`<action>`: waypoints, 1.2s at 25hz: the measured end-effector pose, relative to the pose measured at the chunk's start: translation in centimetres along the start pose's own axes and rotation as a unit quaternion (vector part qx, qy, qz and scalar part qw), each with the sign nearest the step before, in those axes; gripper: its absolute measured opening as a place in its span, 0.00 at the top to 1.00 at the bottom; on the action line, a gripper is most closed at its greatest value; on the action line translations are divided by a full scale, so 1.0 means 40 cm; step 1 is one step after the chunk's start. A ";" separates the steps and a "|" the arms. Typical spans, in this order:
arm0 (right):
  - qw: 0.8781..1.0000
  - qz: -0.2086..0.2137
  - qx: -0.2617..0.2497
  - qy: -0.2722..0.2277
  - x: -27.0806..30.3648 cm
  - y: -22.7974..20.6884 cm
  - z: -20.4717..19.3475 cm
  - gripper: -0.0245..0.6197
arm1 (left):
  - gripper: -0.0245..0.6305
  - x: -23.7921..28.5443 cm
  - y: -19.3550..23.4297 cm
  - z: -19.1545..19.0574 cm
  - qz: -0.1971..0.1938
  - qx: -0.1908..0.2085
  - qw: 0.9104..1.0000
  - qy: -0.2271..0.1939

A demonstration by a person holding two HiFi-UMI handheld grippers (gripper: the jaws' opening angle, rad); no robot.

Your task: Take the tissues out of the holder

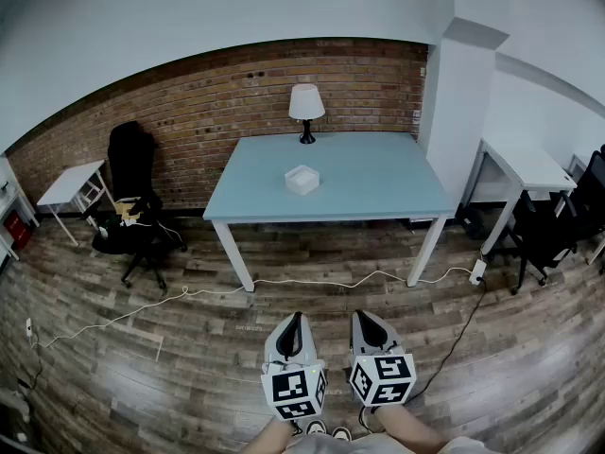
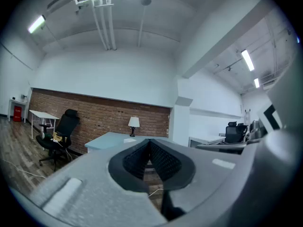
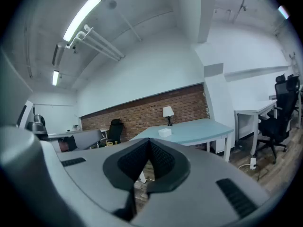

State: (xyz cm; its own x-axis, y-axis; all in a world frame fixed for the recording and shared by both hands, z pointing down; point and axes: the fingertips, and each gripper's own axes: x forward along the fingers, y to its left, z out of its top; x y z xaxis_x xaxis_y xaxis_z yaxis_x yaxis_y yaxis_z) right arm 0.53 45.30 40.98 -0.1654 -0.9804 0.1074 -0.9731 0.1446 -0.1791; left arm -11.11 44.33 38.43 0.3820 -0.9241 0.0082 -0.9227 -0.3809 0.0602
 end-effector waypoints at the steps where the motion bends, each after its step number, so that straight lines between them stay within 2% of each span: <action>1: 1.000 0.000 0.001 0.000 0.002 0.000 0.002 0.95 | 0.95 0.002 0.001 0.000 0.001 0.001 1.000 0.001; 10: 1.000 0.002 0.009 -0.006 0.014 0.003 0.006 0.95 | 0.95 0.013 0.015 -0.006 0.009 0.011 1.000 0.010; 18: 0.999 -0.015 0.035 -0.009 0.038 -0.018 -0.004 0.95 | 0.95 0.025 0.039 -0.014 0.007 0.010 1.000 0.015; 30: 0.998 -0.055 0.045 -0.002 0.170 -0.018 -0.016 0.95 | 0.95 0.148 0.160 -0.013 -0.012 0.013 1.000 0.017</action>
State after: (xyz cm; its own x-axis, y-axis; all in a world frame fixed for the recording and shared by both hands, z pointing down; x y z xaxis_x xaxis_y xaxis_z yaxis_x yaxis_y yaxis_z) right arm 0.00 38.63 42.47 -0.0583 -0.9900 0.1281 -0.9672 0.0243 -0.2527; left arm -14.73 36.45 39.37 0.4046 -0.9136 0.0411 -0.9144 -0.4034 0.0352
